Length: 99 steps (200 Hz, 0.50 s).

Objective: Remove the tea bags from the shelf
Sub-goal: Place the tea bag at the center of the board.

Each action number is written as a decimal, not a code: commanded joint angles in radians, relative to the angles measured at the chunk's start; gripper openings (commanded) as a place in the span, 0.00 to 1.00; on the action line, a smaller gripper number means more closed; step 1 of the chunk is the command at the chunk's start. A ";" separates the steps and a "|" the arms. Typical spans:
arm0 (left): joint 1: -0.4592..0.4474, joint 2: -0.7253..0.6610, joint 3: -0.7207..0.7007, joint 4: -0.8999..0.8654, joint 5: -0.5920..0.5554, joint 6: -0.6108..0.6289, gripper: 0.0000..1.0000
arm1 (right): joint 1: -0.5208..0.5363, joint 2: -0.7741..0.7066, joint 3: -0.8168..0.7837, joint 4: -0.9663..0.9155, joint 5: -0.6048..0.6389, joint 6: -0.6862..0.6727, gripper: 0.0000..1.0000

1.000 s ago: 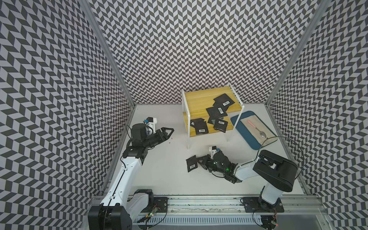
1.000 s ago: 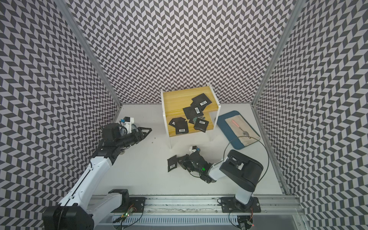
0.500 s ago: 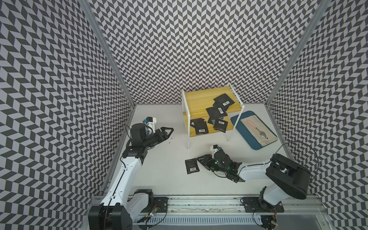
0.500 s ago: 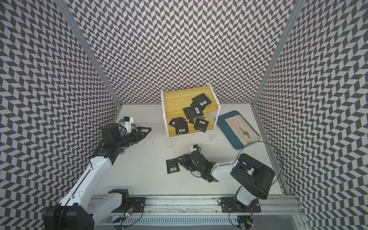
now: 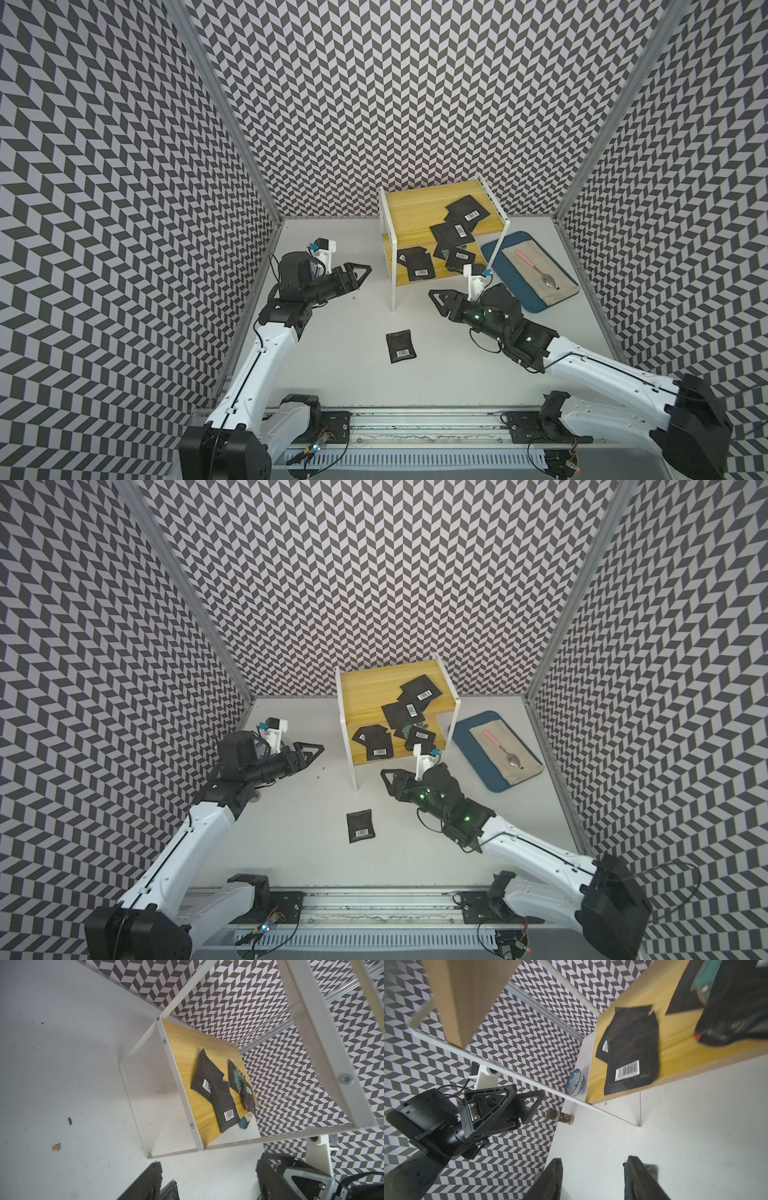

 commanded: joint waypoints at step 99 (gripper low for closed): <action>-0.044 -0.021 0.178 -0.028 0.001 0.005 0.75 | -0.265 -0.124 0.243 -0.225 -0.300 -0.047 0.67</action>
